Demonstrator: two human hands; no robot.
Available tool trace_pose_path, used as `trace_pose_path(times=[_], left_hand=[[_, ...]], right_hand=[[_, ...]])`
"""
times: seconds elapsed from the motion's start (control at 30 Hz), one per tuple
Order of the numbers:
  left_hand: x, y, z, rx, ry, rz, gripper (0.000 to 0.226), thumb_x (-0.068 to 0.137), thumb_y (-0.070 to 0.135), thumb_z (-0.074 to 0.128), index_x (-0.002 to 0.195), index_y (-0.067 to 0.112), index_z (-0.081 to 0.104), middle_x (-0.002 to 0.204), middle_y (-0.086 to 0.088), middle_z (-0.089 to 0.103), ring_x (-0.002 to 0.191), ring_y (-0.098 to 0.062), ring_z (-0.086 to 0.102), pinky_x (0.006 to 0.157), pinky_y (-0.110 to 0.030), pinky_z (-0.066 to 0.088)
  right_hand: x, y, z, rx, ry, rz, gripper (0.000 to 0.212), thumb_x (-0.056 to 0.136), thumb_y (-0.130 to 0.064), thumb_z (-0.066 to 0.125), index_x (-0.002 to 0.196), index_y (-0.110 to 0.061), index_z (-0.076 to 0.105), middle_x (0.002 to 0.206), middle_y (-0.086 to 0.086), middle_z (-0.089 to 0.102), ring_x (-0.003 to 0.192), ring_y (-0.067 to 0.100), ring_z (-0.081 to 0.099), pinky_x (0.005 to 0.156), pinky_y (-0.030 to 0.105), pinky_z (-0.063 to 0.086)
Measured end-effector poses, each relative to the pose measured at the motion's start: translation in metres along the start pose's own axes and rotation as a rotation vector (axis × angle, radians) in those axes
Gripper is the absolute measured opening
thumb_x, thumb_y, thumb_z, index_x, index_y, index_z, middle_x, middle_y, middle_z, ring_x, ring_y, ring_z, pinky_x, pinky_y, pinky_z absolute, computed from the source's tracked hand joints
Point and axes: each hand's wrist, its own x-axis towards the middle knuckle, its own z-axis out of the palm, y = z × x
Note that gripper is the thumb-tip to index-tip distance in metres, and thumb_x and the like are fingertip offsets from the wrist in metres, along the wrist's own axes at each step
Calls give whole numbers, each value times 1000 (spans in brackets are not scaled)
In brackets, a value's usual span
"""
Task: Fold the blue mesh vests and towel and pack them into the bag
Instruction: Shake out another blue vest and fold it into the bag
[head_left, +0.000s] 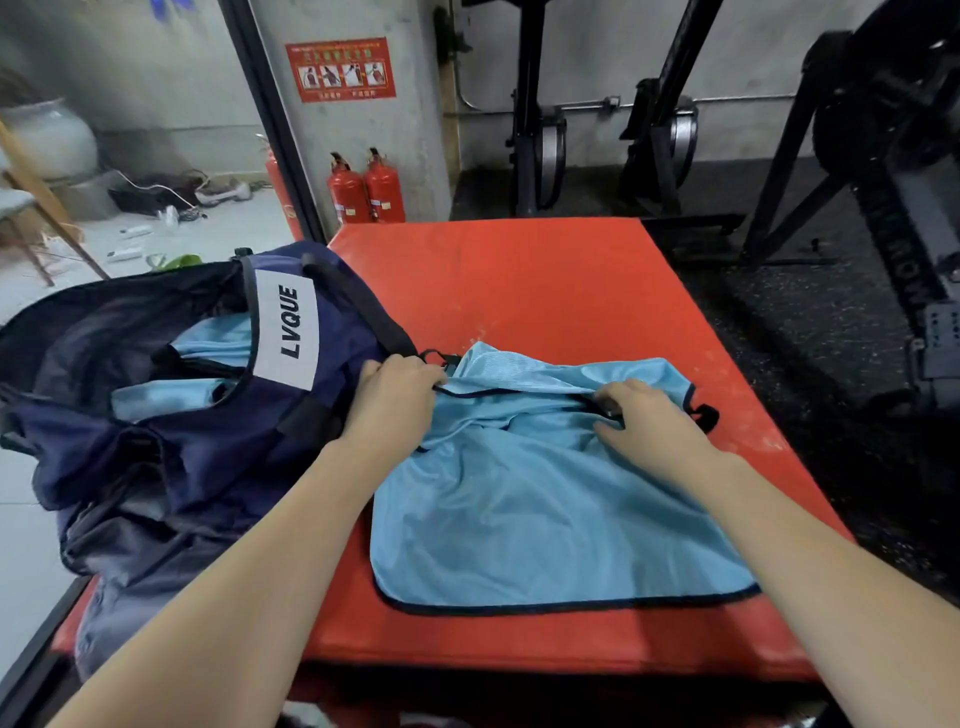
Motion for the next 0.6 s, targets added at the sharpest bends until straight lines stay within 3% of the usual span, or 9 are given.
trace_pose_path(times=[0.13,0.23,0.3,0.43,0.5,0.6], left_hand=[[-2,-5,-6,-387,137,-70,22,95,16,58,108,24,74,103,6,73,99,-17,66,93,-37,48],[-8,-2,-18,-586,224,-127,22,95,14,59,108,22,74,106,12,72,101,-5,64,92,-13,44],[-14,2,-29,-623,276,-139,22,96,13,58,109,21,73,107,13,71,102,-3,61,89,-5,36],[-34,7,-48,-679,315,-112,30,95,5,54,112,22,73,110,13,69,105,1,58,91,-2,34],[-48,7,-53,-691,306,-95,36,93,1,52,113,25,72,111,15,68,106,3,58,93,-2,35],[-72,4,-57,-725,274,-68,42,90,-4,50,107,30,69,105,19,67,102,2,60,92,-11,42]], right_hand=[[4,8,-5,48,-5,-9,37,83,-16,65,119,-22,64,114,-2,64,104,17,63,94,38,52],[2,13,-9,55,-7,-17,33,83,-8,61,112,-20,70,106,-3,70,97,14,64,88,32,53],[-3,14,-14,48,30,-42,29,85,-6,60,108,-19,72,101,-3,71,91,11,63,81,24,48],[-19,15,-31,127,92,-71,21,85,-6,69,100,-19,75,90,-9,70,72,-7,57,79,19,47],[-34,15,-40,160,123,-117,17,86,-9,73,95,-22,77,84,-17,68,75,-11,58,76,8,43],[-63,14,-50,215,175,-162,15,86,-8,74,94,-21,76,81,-22,66,80,-14,59,72,2,38]])
